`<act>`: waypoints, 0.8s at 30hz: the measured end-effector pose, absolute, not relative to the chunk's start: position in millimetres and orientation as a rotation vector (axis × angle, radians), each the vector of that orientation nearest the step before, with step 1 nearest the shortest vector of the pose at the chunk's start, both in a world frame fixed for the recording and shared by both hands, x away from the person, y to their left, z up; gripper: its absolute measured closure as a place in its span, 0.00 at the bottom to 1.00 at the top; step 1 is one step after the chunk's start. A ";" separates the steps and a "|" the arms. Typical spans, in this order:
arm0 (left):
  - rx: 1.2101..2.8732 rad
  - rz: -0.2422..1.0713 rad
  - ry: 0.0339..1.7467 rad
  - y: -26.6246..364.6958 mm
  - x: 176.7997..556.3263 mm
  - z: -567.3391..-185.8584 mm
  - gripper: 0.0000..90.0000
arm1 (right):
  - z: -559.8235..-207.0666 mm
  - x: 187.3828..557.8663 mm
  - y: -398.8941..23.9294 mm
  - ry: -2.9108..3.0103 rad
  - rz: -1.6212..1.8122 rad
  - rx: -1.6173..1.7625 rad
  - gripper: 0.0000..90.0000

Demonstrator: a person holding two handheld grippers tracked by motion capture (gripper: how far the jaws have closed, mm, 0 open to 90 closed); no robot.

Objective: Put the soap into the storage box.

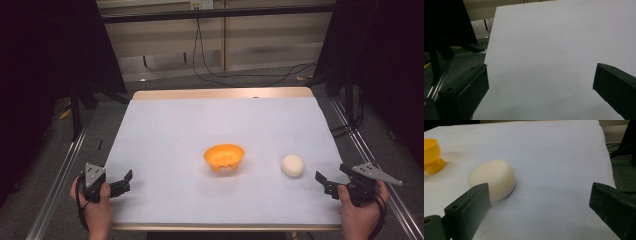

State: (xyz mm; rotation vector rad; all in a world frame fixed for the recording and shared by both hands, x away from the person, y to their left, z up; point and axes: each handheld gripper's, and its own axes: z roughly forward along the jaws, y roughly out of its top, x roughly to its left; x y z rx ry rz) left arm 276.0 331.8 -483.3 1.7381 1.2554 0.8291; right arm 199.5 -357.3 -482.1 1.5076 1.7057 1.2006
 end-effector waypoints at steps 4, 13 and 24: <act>1.738 0.835 1.256 331.1 275.7 -483.3 0.00 | -483.0 201.9 -354.3 1.771 1.199 1.504 0.14; 1.745 0.845 1.247 330.7 274.8 -483.2 0.00 | -480.0 204.6 -351.5 1.837 1.195 1.490 0.09; 1.740 0.847 1.249 330.2 274.9 -483.4 0.00 | -471.7 224.4 -330.9 2.063 0.933 1.488 0.03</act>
